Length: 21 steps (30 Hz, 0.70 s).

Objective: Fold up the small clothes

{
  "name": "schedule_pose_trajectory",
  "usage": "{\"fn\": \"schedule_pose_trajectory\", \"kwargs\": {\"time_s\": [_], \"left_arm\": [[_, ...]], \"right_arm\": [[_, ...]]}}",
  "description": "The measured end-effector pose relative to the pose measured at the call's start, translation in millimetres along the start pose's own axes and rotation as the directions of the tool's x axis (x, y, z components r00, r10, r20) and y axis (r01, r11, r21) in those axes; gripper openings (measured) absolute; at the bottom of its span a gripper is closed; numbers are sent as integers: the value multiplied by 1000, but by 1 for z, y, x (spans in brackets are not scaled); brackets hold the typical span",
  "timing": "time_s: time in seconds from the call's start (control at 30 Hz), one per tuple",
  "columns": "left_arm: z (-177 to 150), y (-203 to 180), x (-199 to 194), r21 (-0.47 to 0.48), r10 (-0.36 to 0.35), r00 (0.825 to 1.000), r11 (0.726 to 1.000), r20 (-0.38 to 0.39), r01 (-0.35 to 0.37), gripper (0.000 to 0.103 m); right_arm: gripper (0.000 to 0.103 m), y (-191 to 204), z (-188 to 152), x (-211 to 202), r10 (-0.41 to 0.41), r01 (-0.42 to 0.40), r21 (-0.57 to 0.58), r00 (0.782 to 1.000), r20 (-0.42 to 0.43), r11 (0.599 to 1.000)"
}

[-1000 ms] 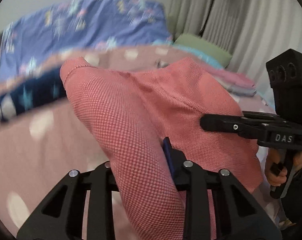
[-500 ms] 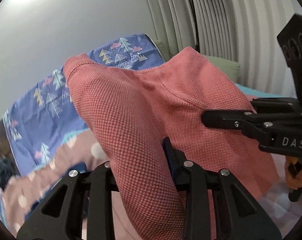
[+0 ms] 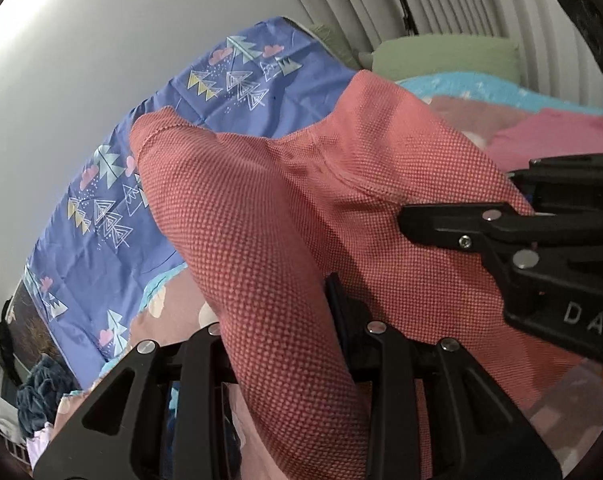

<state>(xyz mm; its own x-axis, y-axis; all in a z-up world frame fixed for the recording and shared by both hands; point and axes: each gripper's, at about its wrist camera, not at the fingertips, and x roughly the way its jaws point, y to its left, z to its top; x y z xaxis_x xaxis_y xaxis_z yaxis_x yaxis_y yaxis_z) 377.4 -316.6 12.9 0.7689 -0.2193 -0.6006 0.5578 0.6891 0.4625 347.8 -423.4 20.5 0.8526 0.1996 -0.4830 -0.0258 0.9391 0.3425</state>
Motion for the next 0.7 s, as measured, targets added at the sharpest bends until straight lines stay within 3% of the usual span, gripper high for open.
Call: {"fn": "schedule_pose_trajectory", "kwargs": {"time_s": [0.27,0.33,0.4,0.47,0.53,0.6,0.7], "left_arm": [[-13,-9,46,-19,55,998,998,-25,-56,36],[-18,-12,57,-10,65,997,998,-34,-65,45],[-28,-12,69,-2,55,995,998,-80,-55,56],[-49,-8,85,35,90,984,996,-157,-85,57],[-67,1,92,28,131,968,991,-214,-128,57],[-79,10,87,-16,100,970,994,-221,-106,58],[-92,22,67,-117,36,976,991,-215,-62,62]], "right_arm": [[20,-16,-16,48,-61,61,3,998,-3,998],[23,-18,-22,57,-75,75,-12,997,-1,997],[36,-28,-35,64,-102,102,1,995,-12,995],[43,-49,-46,62,-96,97,95,995,-14,991],[49,-82,-60,51,-28,25,290,1000,8,957],[49,-98,-67,46,-21,15,390,1000,10,920],[52,-97,-72,44,-30,34,391,999,-17,920]]}}
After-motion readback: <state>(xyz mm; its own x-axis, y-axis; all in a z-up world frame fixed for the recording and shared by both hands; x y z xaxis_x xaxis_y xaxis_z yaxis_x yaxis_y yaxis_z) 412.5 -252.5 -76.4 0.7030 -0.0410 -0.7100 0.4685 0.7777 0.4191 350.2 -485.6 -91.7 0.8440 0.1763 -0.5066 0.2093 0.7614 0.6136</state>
